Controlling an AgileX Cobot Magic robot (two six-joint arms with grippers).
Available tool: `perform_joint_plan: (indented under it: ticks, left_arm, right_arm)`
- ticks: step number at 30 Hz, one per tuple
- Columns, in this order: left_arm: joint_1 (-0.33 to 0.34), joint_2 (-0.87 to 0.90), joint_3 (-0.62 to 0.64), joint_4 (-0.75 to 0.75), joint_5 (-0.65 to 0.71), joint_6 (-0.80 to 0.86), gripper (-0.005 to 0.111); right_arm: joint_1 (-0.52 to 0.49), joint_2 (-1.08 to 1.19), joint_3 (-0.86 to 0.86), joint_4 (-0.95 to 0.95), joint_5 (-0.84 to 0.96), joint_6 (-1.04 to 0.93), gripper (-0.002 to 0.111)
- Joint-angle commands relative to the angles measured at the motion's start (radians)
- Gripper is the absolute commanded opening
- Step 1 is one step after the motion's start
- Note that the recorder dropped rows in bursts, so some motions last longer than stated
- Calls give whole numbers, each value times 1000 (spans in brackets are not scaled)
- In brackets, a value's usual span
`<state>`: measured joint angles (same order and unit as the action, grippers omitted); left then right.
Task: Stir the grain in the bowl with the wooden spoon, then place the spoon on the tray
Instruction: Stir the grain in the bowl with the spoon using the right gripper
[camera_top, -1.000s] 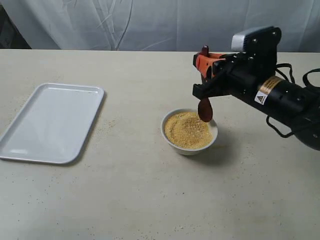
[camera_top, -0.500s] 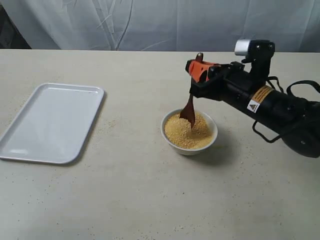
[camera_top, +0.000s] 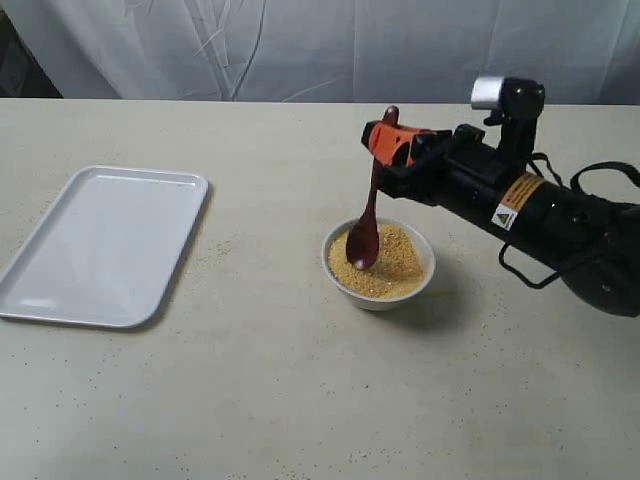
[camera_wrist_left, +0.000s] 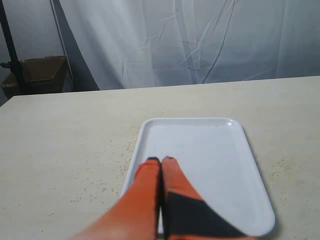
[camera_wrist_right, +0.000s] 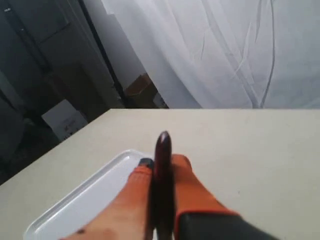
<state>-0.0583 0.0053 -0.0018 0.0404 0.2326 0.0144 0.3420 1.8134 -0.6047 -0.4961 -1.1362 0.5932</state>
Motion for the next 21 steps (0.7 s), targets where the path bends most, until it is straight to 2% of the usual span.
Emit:
perform_joint_plan:
  ticks: [1, 8, 15, 21]
  left_arm:
    - [-4, -5, 2, 4, -5, -4, 0]
    - [-4, -5, 2, 4, -7, -4, 0]
    - [-4, -5, 2, 4, -7, -4, 0]
    - [-4, -5, 2, 4, -7, -4, 0]
  right_arm:
    - [-2, 61, 0, 33, -2, 5, 0]
    - [-5, 28, 0, 197, -5, 3, 0]
    - [-5, -63, 0, 211, 75, -134, 0]
    - [-3, -43, 0, 211, 176, -239, 0]
